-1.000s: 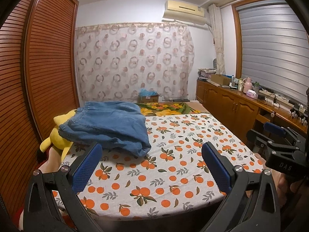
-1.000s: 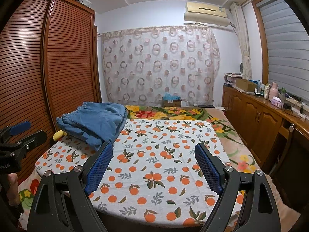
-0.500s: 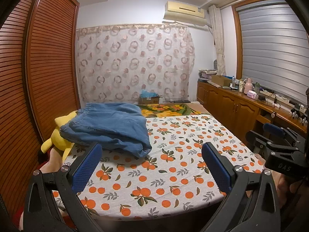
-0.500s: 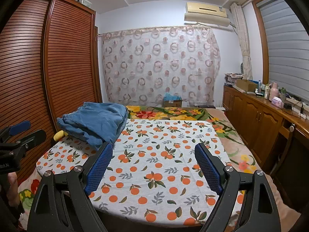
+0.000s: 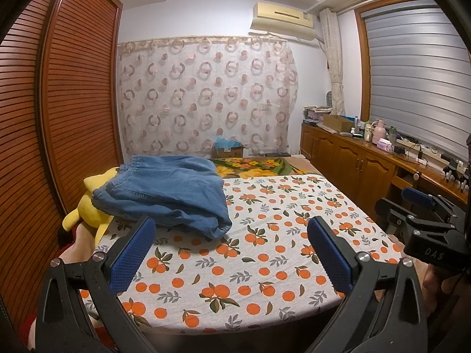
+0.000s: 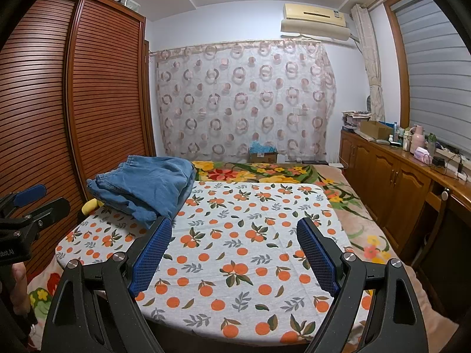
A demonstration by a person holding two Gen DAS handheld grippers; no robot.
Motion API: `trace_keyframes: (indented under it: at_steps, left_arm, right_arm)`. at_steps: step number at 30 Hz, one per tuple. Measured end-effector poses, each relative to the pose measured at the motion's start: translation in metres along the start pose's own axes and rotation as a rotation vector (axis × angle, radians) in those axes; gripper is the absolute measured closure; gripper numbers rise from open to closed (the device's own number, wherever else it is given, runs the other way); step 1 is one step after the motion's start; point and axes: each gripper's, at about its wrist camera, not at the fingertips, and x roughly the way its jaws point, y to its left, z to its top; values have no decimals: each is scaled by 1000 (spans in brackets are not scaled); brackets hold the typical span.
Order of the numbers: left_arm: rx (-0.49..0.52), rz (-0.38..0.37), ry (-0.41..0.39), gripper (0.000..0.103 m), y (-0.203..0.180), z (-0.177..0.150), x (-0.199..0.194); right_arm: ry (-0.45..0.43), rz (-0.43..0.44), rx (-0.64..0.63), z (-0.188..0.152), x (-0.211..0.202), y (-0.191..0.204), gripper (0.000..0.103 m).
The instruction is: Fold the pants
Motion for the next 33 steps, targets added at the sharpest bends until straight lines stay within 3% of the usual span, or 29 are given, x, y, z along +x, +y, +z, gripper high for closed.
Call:
trace_keyframes:
  at_steps: [33]
  left_arm:
    - [-3, -1, -3, 0, -1, 0, -1]
  right_arm:
    - [-6, -4, -1, 0, 1, 4, 15]
